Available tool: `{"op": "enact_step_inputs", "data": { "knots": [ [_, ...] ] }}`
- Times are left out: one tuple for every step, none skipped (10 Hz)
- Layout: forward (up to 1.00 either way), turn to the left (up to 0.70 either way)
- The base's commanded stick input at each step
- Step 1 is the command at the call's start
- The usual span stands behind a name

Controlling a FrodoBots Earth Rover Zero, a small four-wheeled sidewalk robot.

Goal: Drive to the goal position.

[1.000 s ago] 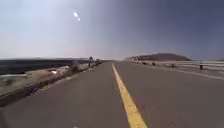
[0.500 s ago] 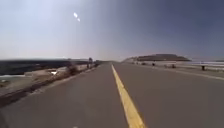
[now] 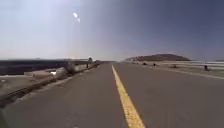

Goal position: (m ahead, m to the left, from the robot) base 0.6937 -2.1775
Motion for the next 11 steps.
{"op": "enact_step_inputs", "data": {
  "knots": [
    [0.50,0.00],
    [0.50,0.00],
    [0.50,0.00],
    [0.50,0.00],
    [0.50,0.00],
    [0.50,0.00],
    [0.50,0.00],
    [0.50,0.00],
    [0.50,0.00],
    [0.50,0.00],
    [0.50,0.00]
  ]
}}
